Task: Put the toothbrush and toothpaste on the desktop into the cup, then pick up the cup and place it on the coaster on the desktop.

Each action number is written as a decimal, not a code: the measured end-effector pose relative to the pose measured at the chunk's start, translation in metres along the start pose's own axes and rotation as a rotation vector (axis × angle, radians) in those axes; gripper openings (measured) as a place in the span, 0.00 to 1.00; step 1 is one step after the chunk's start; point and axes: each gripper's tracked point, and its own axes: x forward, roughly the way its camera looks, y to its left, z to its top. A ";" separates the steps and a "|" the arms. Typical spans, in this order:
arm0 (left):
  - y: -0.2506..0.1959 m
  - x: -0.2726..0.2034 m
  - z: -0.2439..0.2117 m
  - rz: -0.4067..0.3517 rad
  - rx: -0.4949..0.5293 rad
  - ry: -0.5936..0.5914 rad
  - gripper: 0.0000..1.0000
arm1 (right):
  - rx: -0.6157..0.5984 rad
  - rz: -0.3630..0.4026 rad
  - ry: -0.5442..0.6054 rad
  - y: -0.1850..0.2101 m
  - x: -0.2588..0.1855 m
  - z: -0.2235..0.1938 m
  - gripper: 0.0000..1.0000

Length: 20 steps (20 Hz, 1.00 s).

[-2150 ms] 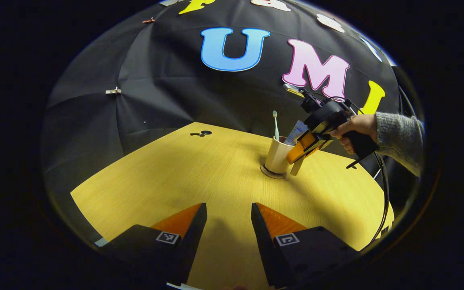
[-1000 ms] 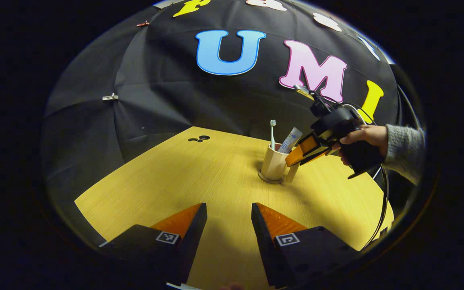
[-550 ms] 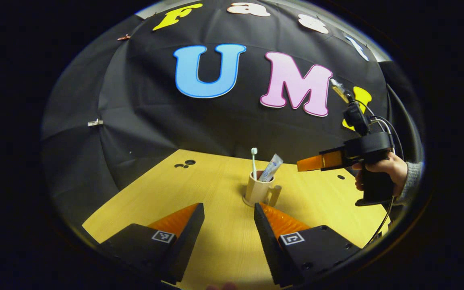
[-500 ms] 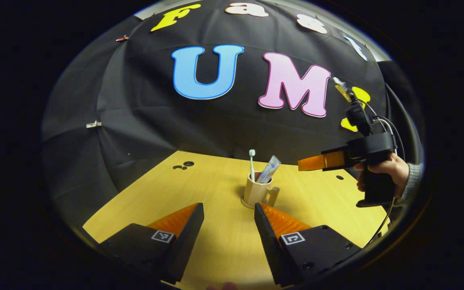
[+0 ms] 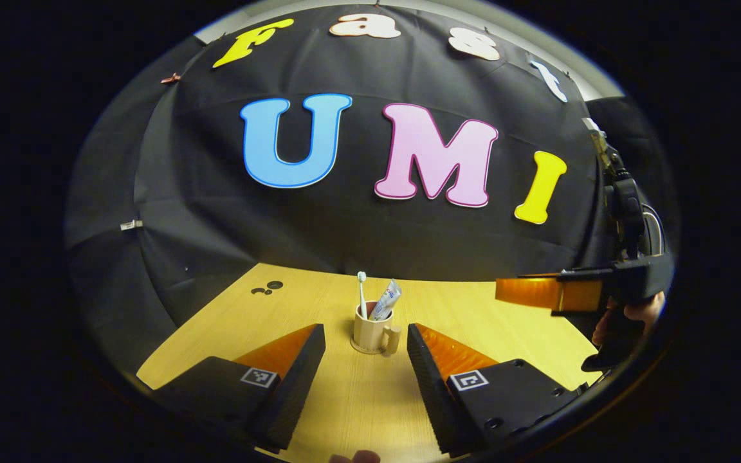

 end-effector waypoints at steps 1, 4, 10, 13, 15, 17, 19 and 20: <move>-0.005 -0.002 0.004 -0.008 0.001 -0.007 0.82 | 0.003 -0.002 0.003 -0.001 -0.009 -0.004 0.69; -0.013 -0.009 0.009 -0.017 0.012 -0.022 0.82 | 0.021 -0.013 -0.003 -0.006 -0.029 -0.008 0.72; -0.024 -0.023 0.008 -0.025 0.052 -0.016 0.82 | 0.029 -0.023 -0.035 -0.014 -0.056 -0.002 0.75; -0.030 -0.028 0.009 -0.031 0.065 -0.017 0.82 | 0.029 -0.024 -0.050 -0.017 -0.066 -0.001 0.74; -0.034 -0.030 0.010 -0.034 0.070 -0.016 0.82 | 0.025 -0.024 -0.053 -0.017 -0.069 -0.001 0.74; -0.035 -0.030 0.011 -0.033 0.072 -0.016 0.82 | 0.026 -0.028 -0.060 -0.019 -0.071 -0.001 0.66; -0.036 -0.031 0.011 -0.031 0.073 -0.016 0.82 | 0.029 -0.029 -0.067 -0.019 -0.074 0.000 0.66; -0.036 -0.032 0.011 -0.030 0.074 -0.016 0.82 | 0.028 -0.026 -0.067 -0.019 -0.074 0.000 0.75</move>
